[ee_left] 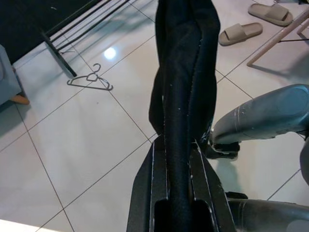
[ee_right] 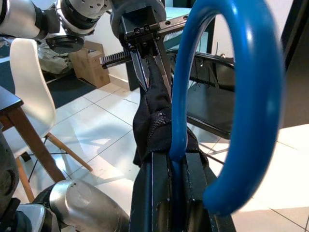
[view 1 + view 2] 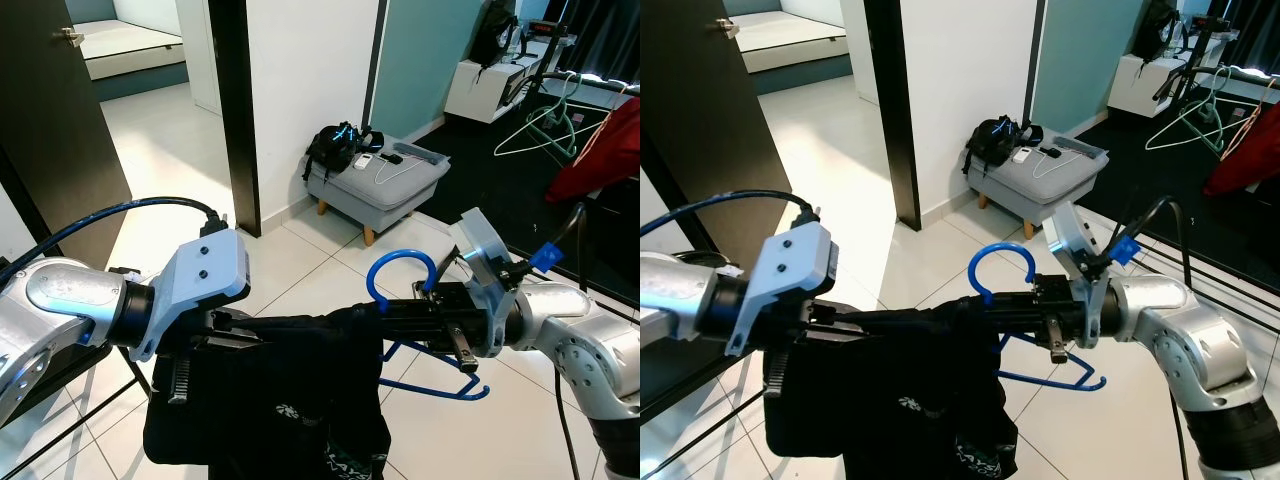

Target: Hang hanger

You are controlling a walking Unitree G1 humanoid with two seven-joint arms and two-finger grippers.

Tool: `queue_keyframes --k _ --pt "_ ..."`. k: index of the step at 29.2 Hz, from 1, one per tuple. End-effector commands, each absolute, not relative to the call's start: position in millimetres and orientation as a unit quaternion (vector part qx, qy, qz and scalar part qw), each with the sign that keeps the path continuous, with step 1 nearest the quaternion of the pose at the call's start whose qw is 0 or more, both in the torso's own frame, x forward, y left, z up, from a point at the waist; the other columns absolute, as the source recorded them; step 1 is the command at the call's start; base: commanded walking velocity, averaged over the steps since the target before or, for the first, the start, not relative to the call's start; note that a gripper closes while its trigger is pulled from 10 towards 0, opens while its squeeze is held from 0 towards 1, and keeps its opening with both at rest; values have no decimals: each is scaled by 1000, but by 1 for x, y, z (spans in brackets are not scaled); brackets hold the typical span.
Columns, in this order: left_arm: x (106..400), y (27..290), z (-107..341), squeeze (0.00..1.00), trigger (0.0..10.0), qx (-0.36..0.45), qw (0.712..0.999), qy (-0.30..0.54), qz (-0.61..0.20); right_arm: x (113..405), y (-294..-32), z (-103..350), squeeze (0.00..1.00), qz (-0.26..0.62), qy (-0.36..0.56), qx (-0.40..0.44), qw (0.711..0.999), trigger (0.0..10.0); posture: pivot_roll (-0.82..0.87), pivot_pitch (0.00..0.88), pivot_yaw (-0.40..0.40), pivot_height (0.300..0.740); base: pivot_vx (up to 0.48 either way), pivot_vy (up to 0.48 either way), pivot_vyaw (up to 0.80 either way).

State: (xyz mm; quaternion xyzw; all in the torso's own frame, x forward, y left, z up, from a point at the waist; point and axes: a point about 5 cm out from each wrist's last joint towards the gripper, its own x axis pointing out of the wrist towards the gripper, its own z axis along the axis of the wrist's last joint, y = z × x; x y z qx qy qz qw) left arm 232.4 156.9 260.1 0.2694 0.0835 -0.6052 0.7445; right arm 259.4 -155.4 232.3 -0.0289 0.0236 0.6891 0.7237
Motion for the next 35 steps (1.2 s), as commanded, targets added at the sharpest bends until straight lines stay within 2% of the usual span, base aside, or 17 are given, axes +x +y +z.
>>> queue_keyframes --k 1,2,3,4,5,12,16,17,19,20,22,23,25,28,31,32,35 --pt "233 155 263 0 0 272 744 69 -606 260 -153 241 427 692 1 -34 721 10000 38 0 -18 740 0 0 0" --pt "233 155 263 0 0 272 744 69 -606 260 -153 241 427 692 1 -34 721 10000 38 0 -18 740 0 0 0" --pt "234 155 264 0 0 272 745 68 -605 260 -153 241 898 692 1 -33 721 10000 38 0 -18 740 0 0 0" --pt "234 155 264 0 0 272 745 68 -605 260 -153 241 898 692 1 -33 721 10000 38 0 -18 740 0 0 0" --pt "235 156 264 0 0 276 747 66 -601 261 -156 240 1000 685 3 -33 727 10000 38 0 -20 740 0 0 0" --pt "244 170 271 0 0 307 760 61 -569 266 -189 235 1000 630 28 -48 775 10000 35 0 -23 740 0 0 0" --pt "244 170 271 0 0 307 760 61 -569 266 -189 235 1000 630 28 -48 775 10000 35 0 -23 740 0 0 0" --pt "247 176 274 0 0 320 764 62 -556 266 -201 234 1000 611 35 -54 789 10000 26 0 -23 740 0 0 0" --pt "247 176 274 0 0 320 764 62 -556 266 -201 234 1000 611 35 -54 789 10000 26 0 -23 740 0 0 0" --pt "252 183 277 0 0 339 769 62 -538 266 -216 233 1000 587 45 -63 806 10000 22 0 -22 740 0 0 0" --pt "252 183 277 0 0 339 769 62 -538 266 -216 233 1000 587 45 -63 806 10000 22 0 -22 740 0 0 0" --pt "256 191 281 0 0 362 772 62 -518 266 -230 232 1000 562 54 -72 822 10000 22 0 -24 740 0 0 0" --pt "256 191 281 0 0 362 772 62 -518 266 -230 232 1000 562 54 -72 822 10000 22 0 -24 740 0 0 0" --pt "270 206 299 0 0 422 780 38 -460 262 -248 233 1000 530 51 -56 845 10000 21 0 -24 740 0 0 0" --pt "275 211 314 0 0 442 786 11 -433 258 -248 230 1000 530 48 -34 846 10000 20 0 -21 740 0 0 0" --pt "278 210 329 0 0 445 791 -24 -419 254 -243 224 886 542 50 -8 839 10000 23 0 -15 740 0 0 0" --pt "278 210 339 0 0 444 794 -47 -413 251 -238 220 886 550 52 8 833 10000 23 0 -15 740 0 0 0"
